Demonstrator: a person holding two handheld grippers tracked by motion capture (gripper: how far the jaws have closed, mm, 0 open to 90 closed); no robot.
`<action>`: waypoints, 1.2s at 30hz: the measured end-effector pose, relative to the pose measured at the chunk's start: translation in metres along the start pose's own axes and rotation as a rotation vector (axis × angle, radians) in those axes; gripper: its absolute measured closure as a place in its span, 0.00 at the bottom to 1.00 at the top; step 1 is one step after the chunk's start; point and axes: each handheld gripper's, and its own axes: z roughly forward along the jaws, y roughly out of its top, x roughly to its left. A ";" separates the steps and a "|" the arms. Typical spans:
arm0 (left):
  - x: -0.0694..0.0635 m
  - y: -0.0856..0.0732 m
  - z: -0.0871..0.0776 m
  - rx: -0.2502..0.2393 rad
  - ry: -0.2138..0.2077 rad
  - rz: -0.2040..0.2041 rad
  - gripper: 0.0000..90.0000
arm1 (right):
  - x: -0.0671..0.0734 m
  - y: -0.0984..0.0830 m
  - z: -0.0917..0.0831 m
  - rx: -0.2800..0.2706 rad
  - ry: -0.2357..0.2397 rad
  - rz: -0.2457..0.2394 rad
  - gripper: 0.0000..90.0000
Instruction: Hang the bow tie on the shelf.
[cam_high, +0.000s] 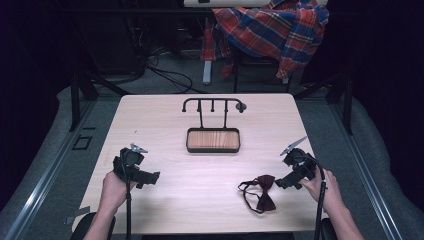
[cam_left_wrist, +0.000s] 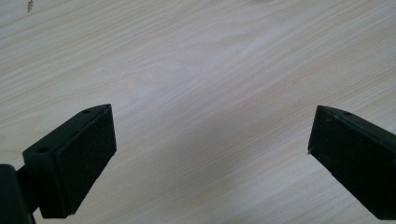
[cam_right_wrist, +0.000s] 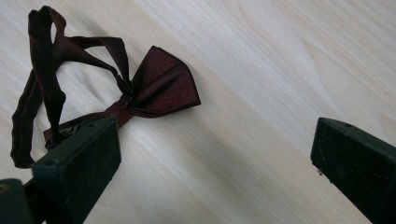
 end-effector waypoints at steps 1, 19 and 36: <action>0.000 0.000 0.000 0.000 0.000 0.000 0.01 | 0.000 0.000 0.000 0.000 0.000 0.000 0.02; 0.000 -0.001 -0.002 0.000 -0.015 -0.001 0.01 | 0.017 0.009 0.000 0.032 -0.034 -0.066 0.07; -0.001 0.000 0.000 0.004 -0.031 -0.007 0.00 | 0.051 0.031 0.001 -0.067 -0.035 -0.260 0.15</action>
